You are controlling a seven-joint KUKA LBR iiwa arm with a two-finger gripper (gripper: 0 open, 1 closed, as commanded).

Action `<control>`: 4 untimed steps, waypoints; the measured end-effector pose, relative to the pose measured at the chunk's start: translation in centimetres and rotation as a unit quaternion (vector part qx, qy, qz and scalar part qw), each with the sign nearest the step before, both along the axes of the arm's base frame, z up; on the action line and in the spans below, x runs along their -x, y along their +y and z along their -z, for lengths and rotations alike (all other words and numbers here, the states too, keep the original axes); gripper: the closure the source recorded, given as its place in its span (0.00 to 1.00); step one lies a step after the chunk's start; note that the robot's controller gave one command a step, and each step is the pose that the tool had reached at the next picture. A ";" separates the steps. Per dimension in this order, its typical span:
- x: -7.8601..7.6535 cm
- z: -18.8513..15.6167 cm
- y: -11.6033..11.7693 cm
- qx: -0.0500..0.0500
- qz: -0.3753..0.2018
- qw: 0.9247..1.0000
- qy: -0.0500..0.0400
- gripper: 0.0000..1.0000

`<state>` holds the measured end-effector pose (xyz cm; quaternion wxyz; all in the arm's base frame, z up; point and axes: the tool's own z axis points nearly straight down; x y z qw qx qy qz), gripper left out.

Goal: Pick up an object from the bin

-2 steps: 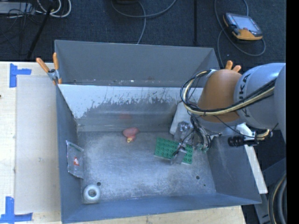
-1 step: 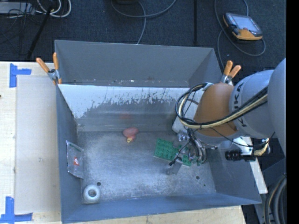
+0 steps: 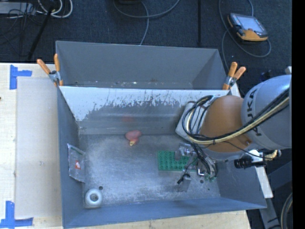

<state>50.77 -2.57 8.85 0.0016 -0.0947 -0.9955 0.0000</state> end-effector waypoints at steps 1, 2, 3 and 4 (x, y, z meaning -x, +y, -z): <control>-7.0 1.9 1.2 0.000 0.003 1.000 -0.003 0.00; -6.8 1.8 1.1 0.000 0.003 1.000 -0.002 1.00; -7.2 -14.9 -0.7 0.001 0.026 1.000 -0.007 1.00; -7.0 -14.4 -0.7 0.000 0.025 1.000 -0.002 1.00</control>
Offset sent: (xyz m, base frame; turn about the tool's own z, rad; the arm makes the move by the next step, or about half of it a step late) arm 0.0675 0.0108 -0.0177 0.0084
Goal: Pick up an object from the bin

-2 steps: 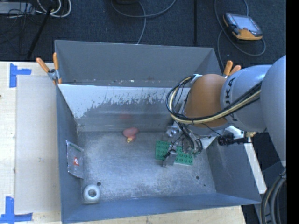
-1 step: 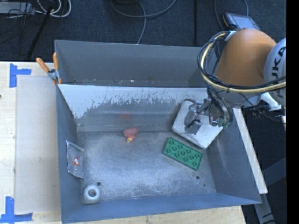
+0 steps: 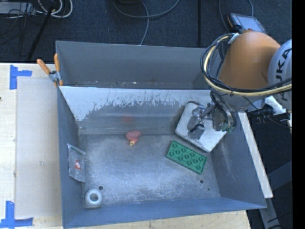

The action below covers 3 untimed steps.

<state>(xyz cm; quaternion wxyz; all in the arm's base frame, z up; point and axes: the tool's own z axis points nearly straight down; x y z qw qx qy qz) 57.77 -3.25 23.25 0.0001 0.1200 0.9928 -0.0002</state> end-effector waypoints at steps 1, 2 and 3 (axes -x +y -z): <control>-0.5 0.6 -0.3 0.000 -0.088 0.996 0.000 1.00; -0.5 0.6 -0.3 0.000 -0.088 0.996 0.000 1.00; 0.0 8.7 2.6 -0.001 -0.165 0.986 0.003 1.00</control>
Offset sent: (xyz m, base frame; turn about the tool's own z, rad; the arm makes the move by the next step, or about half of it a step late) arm 0.0044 -0.0030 -0.0054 -0.1759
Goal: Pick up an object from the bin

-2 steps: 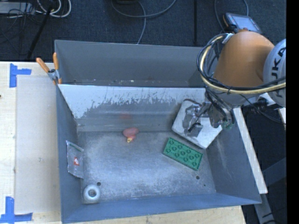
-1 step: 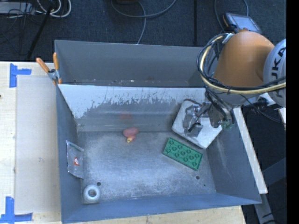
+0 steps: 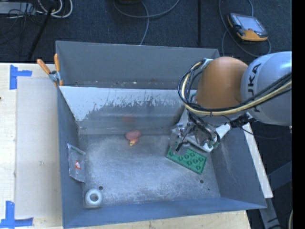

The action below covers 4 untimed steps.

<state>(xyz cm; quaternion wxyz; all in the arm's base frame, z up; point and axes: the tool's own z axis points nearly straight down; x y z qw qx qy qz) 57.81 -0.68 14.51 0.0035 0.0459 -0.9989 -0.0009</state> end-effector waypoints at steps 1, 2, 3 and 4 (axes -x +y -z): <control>-0.2 -0.4 -0.1 0.000 0.001 1.000 -0.003 0.00; 1.5 7.4 -3.5 0.000 -0.027 1.000 0.000 0.00; 1.1 6.8 -3.4 0.001 -0.026 1.000 -0.006 1.00; 1.0 -2.4 -2.1 0.001 -0.050 0.999 -0.006 1.00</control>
Offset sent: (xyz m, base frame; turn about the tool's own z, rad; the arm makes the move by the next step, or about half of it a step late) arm 0.0000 0.0000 0.0000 0.0000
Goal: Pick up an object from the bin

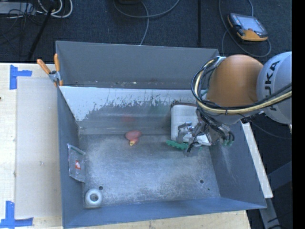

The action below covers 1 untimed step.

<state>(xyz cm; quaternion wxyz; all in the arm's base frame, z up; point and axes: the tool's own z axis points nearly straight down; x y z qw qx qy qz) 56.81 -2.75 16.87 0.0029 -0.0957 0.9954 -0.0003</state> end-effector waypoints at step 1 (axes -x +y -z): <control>-0.3 -4.5 0.1 0.000 -0.015 1.000 0.000 1.00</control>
Offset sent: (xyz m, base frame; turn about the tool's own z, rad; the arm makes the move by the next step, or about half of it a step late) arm 0.0009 0.0000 0.0429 -0.0305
